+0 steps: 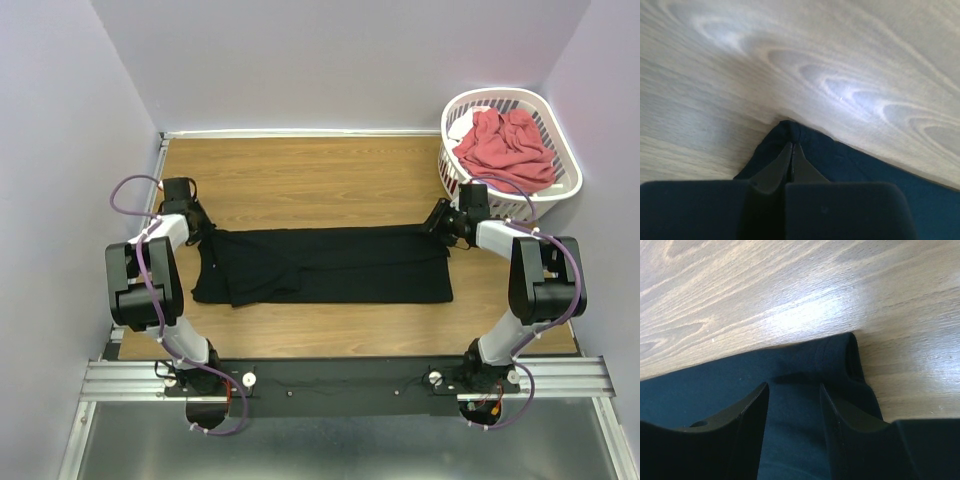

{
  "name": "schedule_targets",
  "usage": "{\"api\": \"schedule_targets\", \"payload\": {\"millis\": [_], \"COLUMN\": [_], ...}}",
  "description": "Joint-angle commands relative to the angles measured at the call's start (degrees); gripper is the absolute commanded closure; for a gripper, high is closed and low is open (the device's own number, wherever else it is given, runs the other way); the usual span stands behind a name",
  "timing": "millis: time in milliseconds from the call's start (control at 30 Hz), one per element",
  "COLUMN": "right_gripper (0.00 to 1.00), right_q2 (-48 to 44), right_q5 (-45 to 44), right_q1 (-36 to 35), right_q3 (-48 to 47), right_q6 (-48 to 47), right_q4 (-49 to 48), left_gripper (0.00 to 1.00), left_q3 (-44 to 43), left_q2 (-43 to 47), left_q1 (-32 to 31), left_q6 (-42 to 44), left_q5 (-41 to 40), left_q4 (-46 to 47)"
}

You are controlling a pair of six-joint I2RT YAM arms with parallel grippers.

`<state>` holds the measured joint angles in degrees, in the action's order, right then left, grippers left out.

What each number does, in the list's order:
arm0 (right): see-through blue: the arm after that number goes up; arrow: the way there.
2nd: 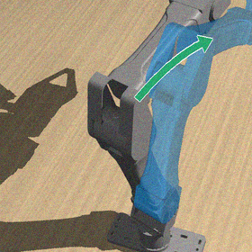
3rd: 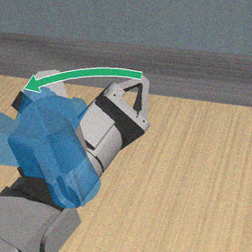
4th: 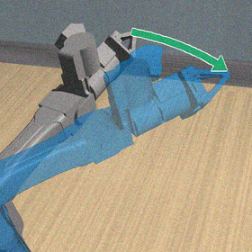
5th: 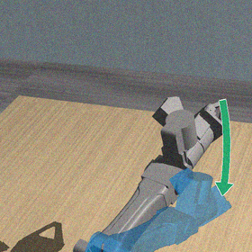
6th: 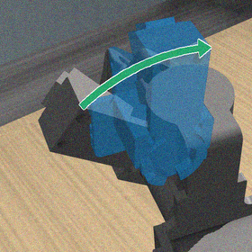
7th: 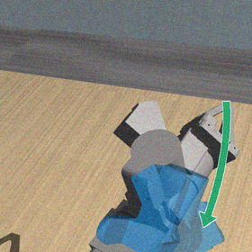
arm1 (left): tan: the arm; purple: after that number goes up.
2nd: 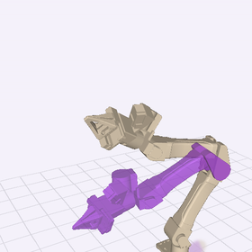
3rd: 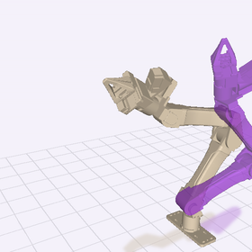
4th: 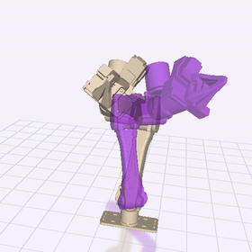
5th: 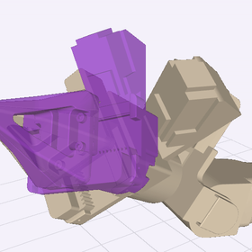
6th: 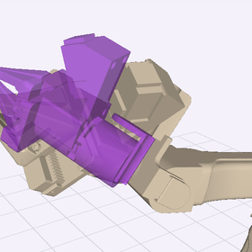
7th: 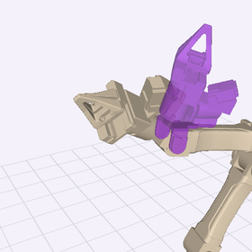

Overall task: Fold and stack the t-shirts
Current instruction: Fold the tshirt

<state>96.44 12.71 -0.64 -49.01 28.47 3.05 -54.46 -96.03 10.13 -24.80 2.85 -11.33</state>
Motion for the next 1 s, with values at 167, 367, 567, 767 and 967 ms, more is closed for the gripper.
{"api": "schedule_targets", "payload": {"millis": [167,367,567,767,967], "right_gripper": [0.48,0.47,0.45,0.44,0.46], "right_q2": [3.6,2.2,-3.9,-8.8,-4.8], "right_q5": [-4.1,1.7,6.6,8.8,9.7], "right_q1": [0.4,0.0,-4.1,-14.4,-22.7], "right_q3": [2.3,0.9,-0.7,-2.6,-3.5], "right_q6": [0.1,-2.4,-3.4,-0.2,3.1], "right_q4": [2.0,2.1,3.2,3.2,-0.1], "left_gripper": [1.0,0.86,0.47,0.44,0.43], "left_q3": [-2.8,-3.4,-1.5,4.3,12.0], "left_q2": [0.9,-0.2,9.4,22.9,29.4], "left_q1": [1.5,1.4,0.7,-0.9,-4.8], "left_q6": [1.1,1.3,0.9,-1.5,-3.3], "left_q5": [-9.4,-5.3,-4.3,-3.1,2.1], "left_q4": [-1.2,0.3,-1.1,-2.3,-3.3]}}
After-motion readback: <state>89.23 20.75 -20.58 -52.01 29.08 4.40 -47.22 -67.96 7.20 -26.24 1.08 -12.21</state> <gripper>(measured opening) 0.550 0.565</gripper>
